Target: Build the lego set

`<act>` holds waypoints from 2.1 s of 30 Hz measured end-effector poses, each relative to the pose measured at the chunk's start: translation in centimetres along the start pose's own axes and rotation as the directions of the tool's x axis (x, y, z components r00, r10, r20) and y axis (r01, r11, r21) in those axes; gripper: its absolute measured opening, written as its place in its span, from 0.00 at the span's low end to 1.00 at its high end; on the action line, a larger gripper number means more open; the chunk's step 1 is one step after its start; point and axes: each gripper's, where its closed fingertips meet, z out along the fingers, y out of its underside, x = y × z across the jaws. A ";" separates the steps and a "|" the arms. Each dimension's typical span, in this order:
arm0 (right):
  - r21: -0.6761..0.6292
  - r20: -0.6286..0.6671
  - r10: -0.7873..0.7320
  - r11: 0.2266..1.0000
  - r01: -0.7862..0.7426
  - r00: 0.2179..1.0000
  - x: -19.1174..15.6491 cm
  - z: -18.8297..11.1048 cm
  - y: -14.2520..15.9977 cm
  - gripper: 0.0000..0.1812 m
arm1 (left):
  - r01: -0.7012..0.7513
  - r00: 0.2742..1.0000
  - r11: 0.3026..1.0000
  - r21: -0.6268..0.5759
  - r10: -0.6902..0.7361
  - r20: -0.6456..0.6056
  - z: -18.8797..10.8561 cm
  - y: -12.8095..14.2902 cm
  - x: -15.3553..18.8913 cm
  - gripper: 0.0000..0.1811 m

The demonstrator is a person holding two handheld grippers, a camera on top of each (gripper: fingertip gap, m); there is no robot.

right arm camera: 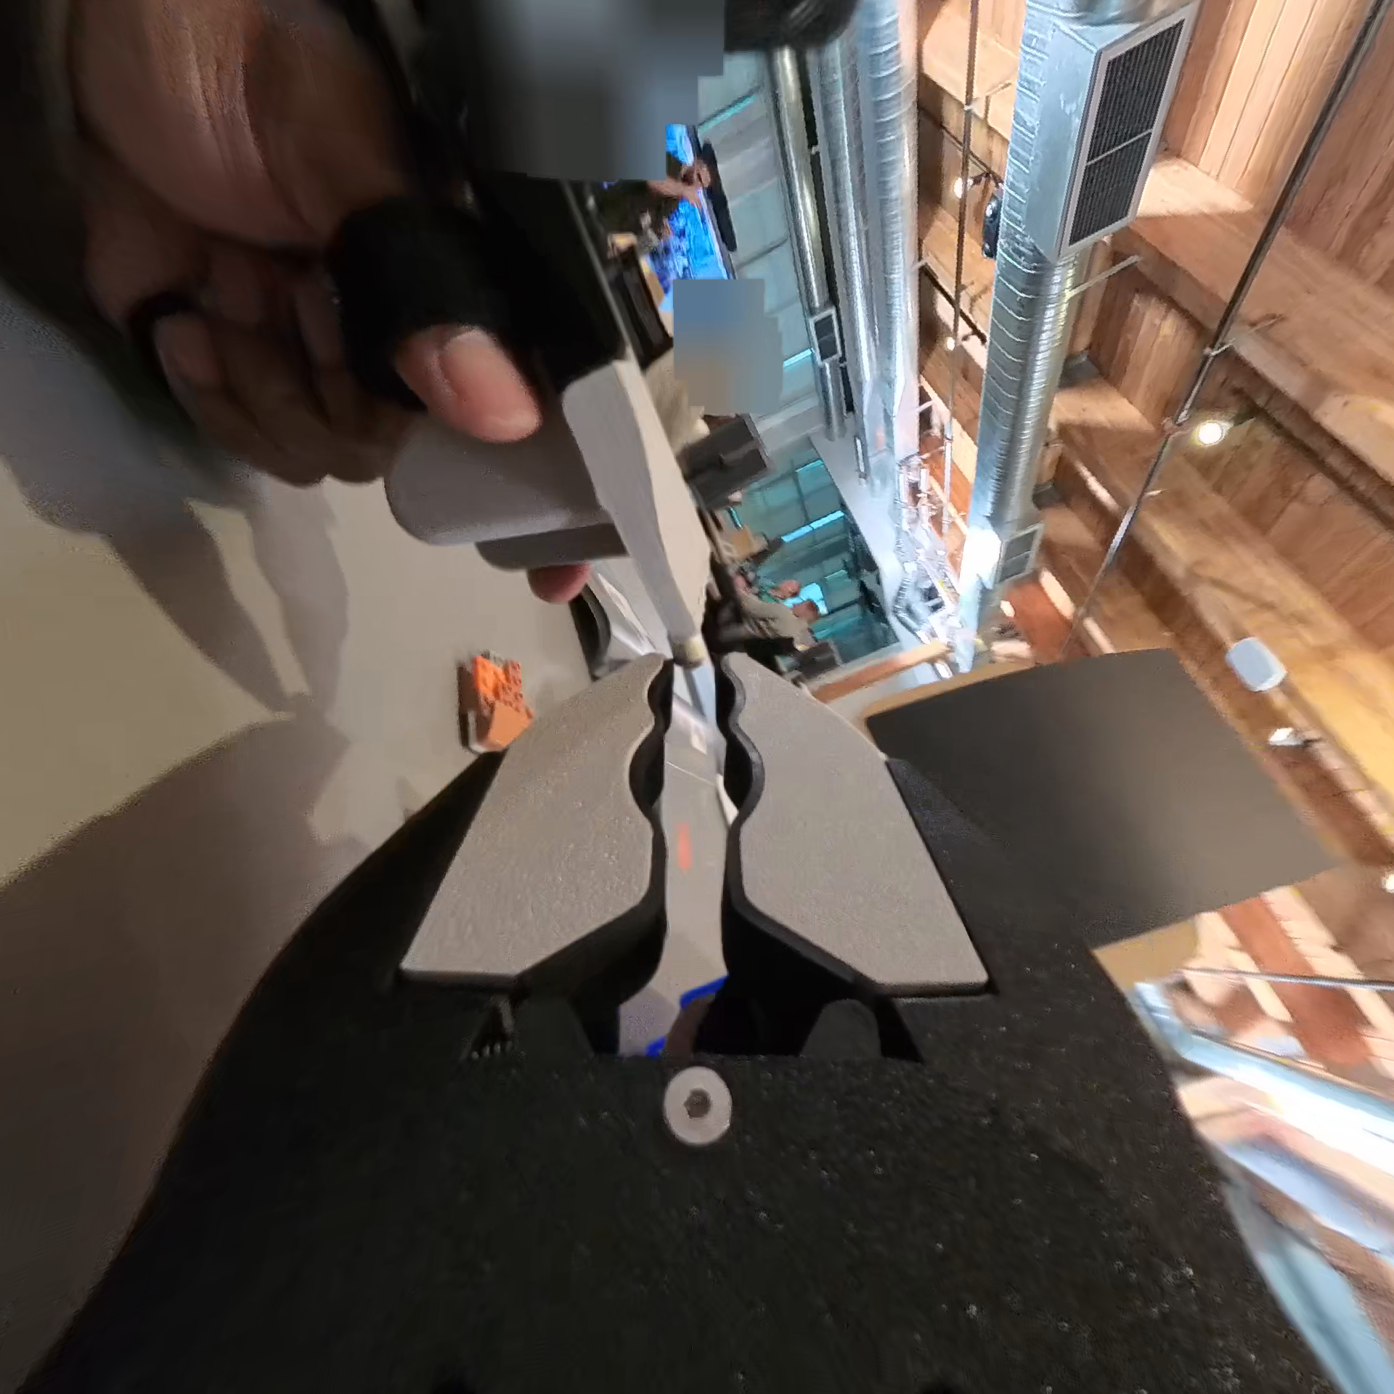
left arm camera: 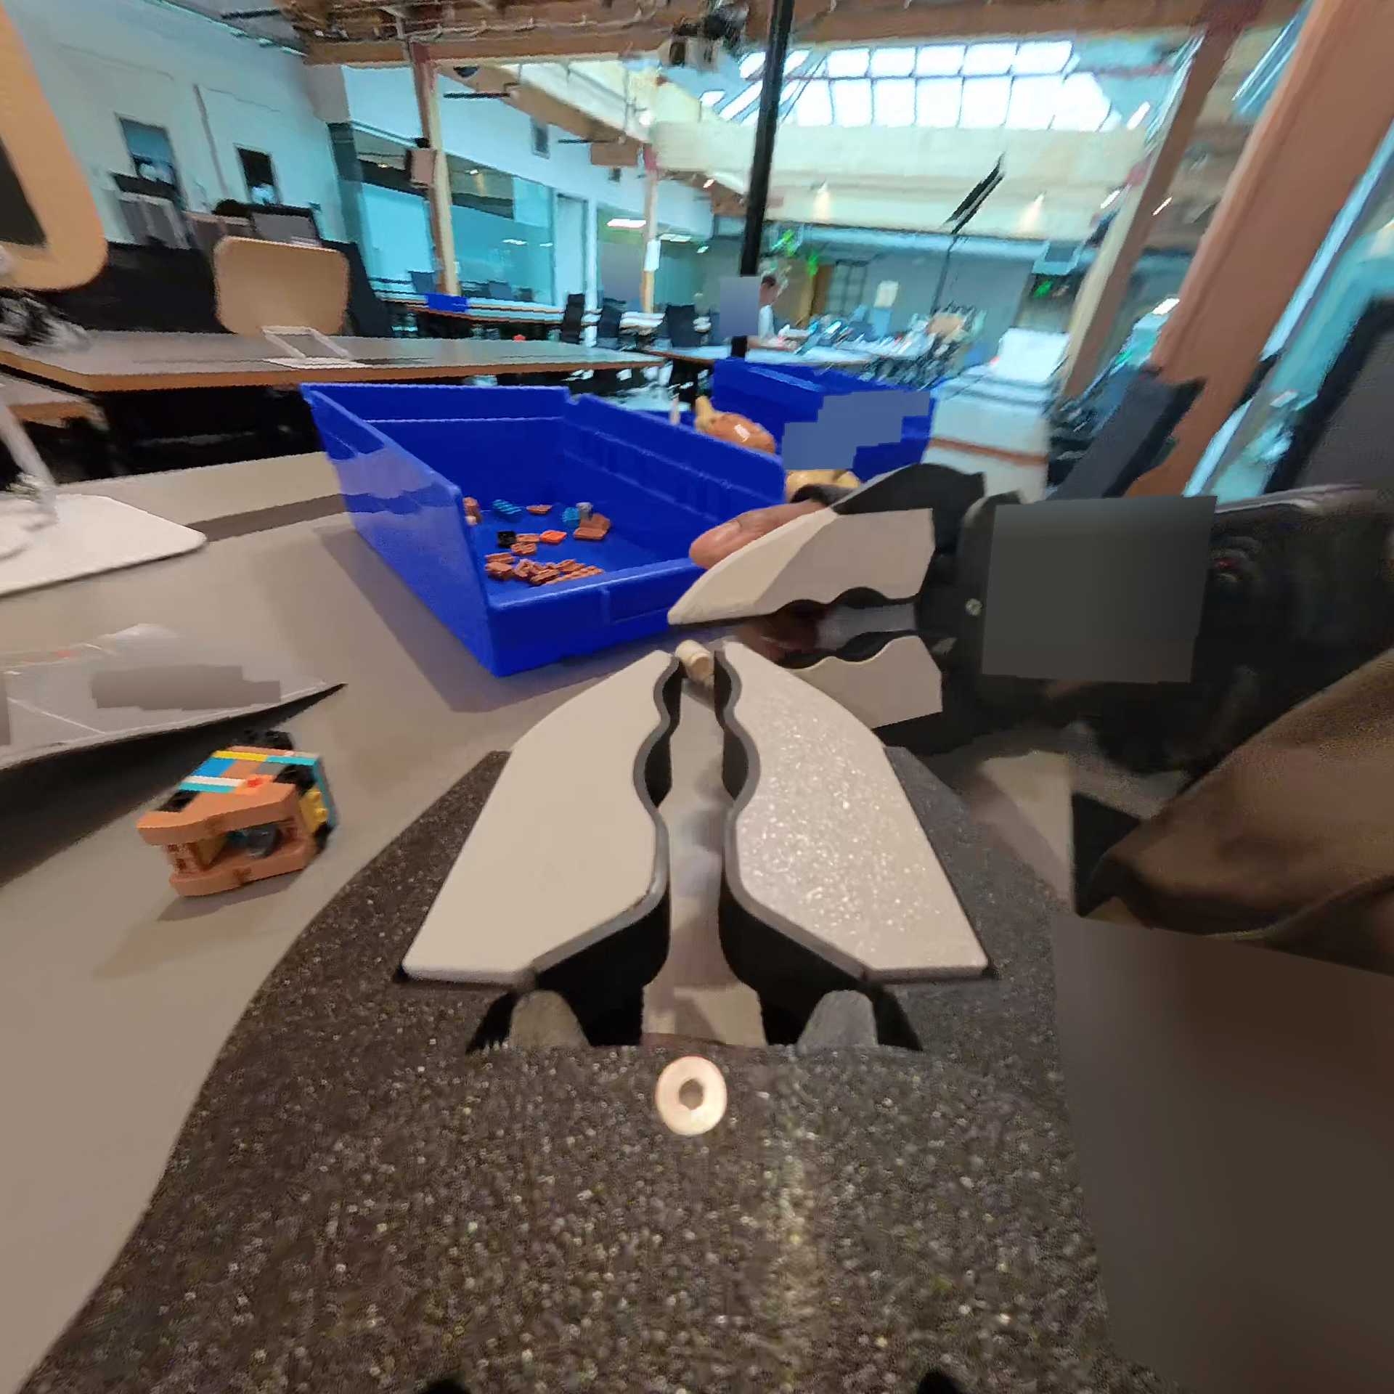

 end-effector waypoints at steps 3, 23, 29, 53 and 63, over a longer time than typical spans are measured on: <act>0.111 0.078 0.137 0.983 -0.145 0.988 0.1 -0.7 -1.3 0.06 | 0.169 0.977 0.985 0.037 -0.163 -0.138 -0.5 -0.5 0.5 0.04; 0.263 0.234 0.298 0.897 -0.355 0.925 0.4 -2.4 -3.8 0.06 | 0.486 0.721 0.874 -0.010 -0.407 -0.560 -2.3 -2.4 3.9 0.04; 0.252 0.219 0.286 0.907 -0.337 0.933 0.4 -2.2 -3.6 0.06 | 0.506 0.708 0.863 0.008 -0.410 -0.575 -2.6 -2.8 3.8 0.04; -0.036 0.144 0.614 0.787 -0.616 0.776 0.8 0.1 3.1 0.05 | 0.071 0.996 0.997 -0.035 -0.069 0.054 -4.7 -0.8 -6.0 0.04; -0.070 0.136 0.638 0.770 -0.634 0.758 0.8 0.6 4.4 0.04 | 0.136 0.988 0.990 -0.046 -0.132 0.080 -4.9 0.0 -6.8 0.04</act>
